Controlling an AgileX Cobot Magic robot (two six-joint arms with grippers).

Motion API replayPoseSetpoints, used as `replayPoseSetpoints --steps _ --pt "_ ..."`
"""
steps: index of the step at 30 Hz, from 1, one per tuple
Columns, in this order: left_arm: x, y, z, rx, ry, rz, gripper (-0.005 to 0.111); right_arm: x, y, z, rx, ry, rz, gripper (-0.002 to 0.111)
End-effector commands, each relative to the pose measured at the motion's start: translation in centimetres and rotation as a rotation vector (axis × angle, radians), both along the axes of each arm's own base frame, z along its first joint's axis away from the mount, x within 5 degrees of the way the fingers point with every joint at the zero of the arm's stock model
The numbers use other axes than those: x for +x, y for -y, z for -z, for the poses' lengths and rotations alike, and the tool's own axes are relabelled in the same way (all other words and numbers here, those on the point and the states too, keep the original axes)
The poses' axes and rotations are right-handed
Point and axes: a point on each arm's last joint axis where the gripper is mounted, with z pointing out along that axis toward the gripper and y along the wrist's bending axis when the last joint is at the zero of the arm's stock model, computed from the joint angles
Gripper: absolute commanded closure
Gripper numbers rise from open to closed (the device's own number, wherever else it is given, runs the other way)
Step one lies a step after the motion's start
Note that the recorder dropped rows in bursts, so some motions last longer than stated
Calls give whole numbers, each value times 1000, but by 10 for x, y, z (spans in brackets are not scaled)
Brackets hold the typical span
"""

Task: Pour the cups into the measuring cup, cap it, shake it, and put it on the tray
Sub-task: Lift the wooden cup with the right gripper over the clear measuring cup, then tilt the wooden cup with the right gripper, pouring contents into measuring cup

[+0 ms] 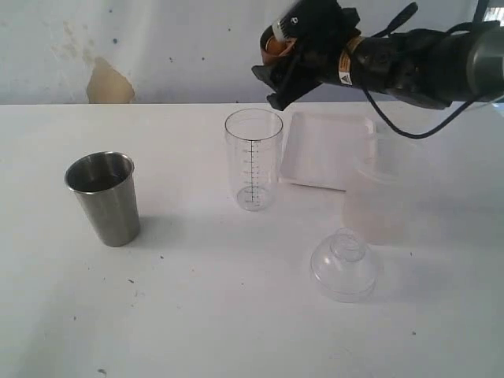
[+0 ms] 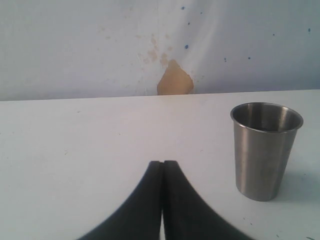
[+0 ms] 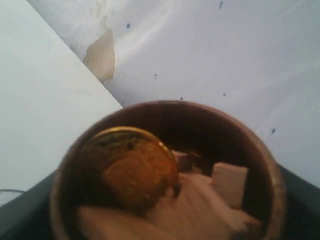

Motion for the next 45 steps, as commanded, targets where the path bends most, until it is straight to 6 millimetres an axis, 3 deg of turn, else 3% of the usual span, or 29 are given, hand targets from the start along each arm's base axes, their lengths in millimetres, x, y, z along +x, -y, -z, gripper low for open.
replayPoseSetpoints --steps 1,9,23,32,38,45 --pt "0 0 1 -5 8 5 107 4 -3 -1 -46 92 -62 108" --pt "0 0 1 -5 8 5 107 -2 -6 8 -278 170 -191 108" --pt "0 0 1 -5 8 5 107 -1 -4 10 -405 251 -205 108" --pt "0 0 1 -5 8 5 107 15 -4 5 -335 229 -112 108" --pt "0 0 1 -5 8 5 107 33 -1 18 -382 195 -44 108" --pt "0 0 1 -5 8 5 107 33 -5 21 -357 209 -83 108"
